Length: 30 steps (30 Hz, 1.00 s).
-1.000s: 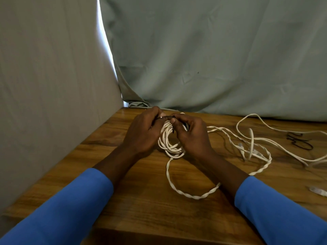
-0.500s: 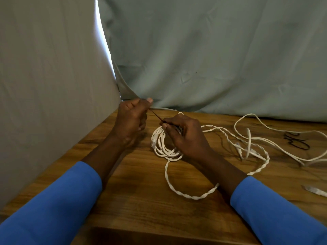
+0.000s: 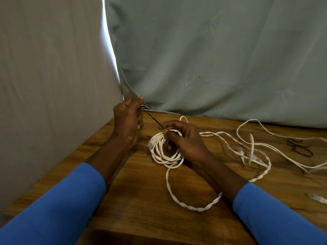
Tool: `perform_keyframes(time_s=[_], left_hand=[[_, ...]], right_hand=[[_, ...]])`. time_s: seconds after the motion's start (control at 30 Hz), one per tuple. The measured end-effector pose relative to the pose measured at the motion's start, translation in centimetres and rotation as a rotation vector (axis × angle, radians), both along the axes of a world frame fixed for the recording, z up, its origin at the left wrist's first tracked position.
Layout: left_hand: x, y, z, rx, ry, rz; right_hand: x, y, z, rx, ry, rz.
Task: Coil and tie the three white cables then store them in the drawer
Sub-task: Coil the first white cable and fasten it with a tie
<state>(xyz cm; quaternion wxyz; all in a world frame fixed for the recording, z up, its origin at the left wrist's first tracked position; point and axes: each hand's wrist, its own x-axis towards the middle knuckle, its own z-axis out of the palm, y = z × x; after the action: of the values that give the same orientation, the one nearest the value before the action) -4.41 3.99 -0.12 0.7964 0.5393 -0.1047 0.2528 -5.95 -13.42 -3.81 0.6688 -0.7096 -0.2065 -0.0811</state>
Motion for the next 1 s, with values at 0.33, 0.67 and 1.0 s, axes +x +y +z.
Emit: perform_keyframes(time_s=[0.33, 0.67, 1.0], left_hand=[[1.4, -0.1, -0.1, -0.095, 0.108, 0.266], [-0.2, 1.0, -1.2, 1.413, -0.072, 0.876], [0.1, -0.1, -0.8, 0.999, -0.248, -0.352]], right_hand=[[-0.3, 0.8, 0.4, -0.041, 0.053, 0.063], [0.1, -1.0, 0.3, 0.052, 0.070, -0.186], [0.0, -1.6, 0.9, 0.008, 0.047, -0.118]])
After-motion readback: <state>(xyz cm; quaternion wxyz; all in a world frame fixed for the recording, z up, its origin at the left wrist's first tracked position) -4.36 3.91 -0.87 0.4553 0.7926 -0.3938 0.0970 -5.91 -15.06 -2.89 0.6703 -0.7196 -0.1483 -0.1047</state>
